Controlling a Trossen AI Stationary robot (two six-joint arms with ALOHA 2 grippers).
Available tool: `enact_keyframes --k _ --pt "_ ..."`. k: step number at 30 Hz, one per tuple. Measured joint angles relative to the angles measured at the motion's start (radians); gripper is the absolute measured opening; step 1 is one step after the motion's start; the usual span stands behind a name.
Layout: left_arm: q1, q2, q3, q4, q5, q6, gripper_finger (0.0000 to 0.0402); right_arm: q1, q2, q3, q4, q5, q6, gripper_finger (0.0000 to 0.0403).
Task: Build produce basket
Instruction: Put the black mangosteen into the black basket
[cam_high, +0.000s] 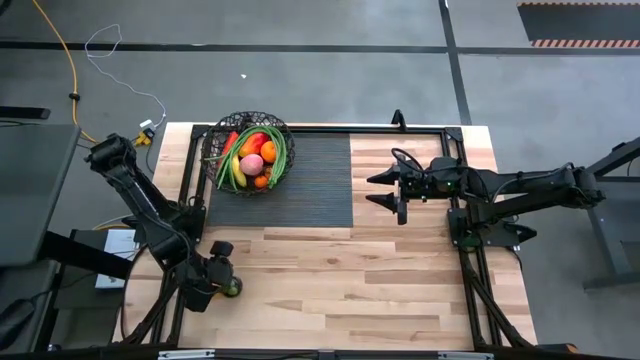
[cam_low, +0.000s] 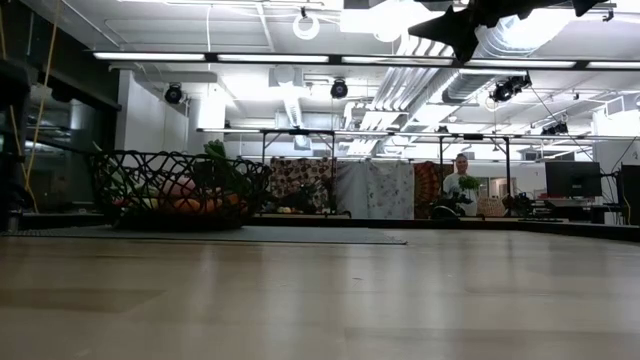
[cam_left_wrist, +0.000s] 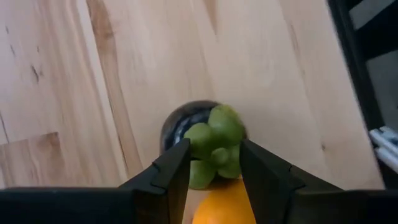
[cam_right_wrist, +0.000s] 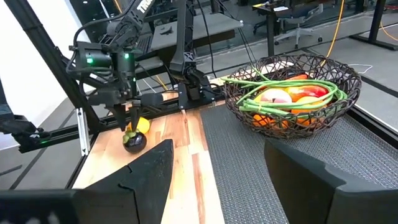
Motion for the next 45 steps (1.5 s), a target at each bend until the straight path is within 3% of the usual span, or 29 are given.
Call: enact_keyframes --k 15,19,25,32,39,45 --pt "-0.011 0.069 0.002 0.051 -0.027 -0.009 0.0126 0.000 0.000 0.000 -0.002 -0.001 0.012 0.0243" --pt "-0.011 0.069 0.002 0.051 -0.031 -0.009 0.0097 0.000 0.000 0.000 -0.004 -0.001 0.012 0.0243" --pt "-0.011 0.069 0.002 0.052 -0.032 -0.009 0.0020 0.000 0.000 0.000 -0.006 -0.002 0.012 0.0243" --pt "-0.007 0.068 0.009 0.041 -0.035 -0.009 0.0009 0.000 0.000 0.000 -0.007 -0.002 0.012 0.0243" --pt "0.043 -0.026 0.056 0.011 -0.054 0.018 0.0003 0.000 0.000 0.000 -0.007 -0.002 0.009 0.0243" --pt "0.165 -0.178 0.107 0.014 -0.234 0.081 0.0001 0.000 0.000 0.000 -0.007 -0.002 0.009 0.0243"
